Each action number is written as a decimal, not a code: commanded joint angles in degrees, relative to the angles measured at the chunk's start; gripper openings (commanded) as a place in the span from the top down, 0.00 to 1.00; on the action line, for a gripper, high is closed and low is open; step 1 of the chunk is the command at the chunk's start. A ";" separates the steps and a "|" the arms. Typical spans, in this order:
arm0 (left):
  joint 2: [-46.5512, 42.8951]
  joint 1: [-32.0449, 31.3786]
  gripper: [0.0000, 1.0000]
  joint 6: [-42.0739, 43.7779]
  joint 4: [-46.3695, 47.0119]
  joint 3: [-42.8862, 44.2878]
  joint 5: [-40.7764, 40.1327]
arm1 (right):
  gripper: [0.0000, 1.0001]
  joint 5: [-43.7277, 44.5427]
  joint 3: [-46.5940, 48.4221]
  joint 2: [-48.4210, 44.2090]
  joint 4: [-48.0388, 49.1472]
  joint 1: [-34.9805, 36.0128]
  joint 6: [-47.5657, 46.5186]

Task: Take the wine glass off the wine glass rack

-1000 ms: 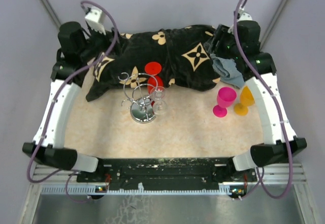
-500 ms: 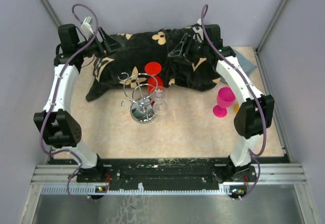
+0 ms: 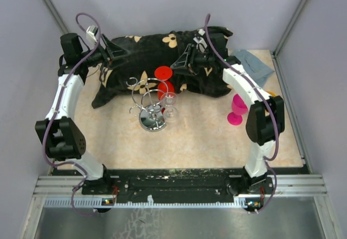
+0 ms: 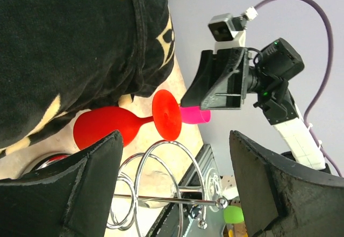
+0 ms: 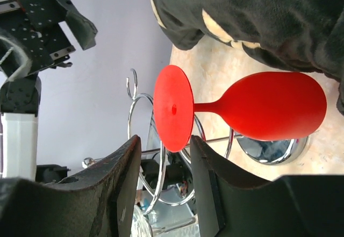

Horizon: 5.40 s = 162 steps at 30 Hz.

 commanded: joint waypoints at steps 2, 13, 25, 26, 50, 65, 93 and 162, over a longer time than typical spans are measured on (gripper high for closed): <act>-3.36 0.29 0.15 0.52 0.82 -0.70 1.00 | 0.58 -1.63 1.56 1.93 2.78 1.99 -0.72; -3.71 0.29 0.16 1.29 -0.12 -0.84 1.02 | 0.73 -1.14 1.36 2.42 2.92 2.43 -0.86; -2.38 0.28 0.17 1.13 -0.10 -0.14 1.46 | 1.00 -1.62 -0.94 1.86 7.63 2.27 2.85; -2.32 0.27 0.17 1.04 -0.10 -0.18 1.46 | 1.00 -1.70 -1.57 1.62 8.84 2.11 3.89; -0.25 0.15 0.18 -2.48 3.02 0.87 3.16 | 1.00 -2.36 -13.08 -6.35 29.21 -5.52 19.00; -0.55 0.08 0.18 -4.86 4.78 2.77 5.38 | 1.00 -5.05 -9.14 -11.51 32.19 -12.38 24.84; 14.63 -14.28 0.06 -27.61 39.23 15.45 5.69 | 1.00 1.39 -7.63 -9.33 83.10 -13.99 59.32; 1.69 -16.90 1.00 -33.69 52.04 15.76 6.20 | 0.64 -1.34 -22.29 -14.26 82.62 -13.89 50.73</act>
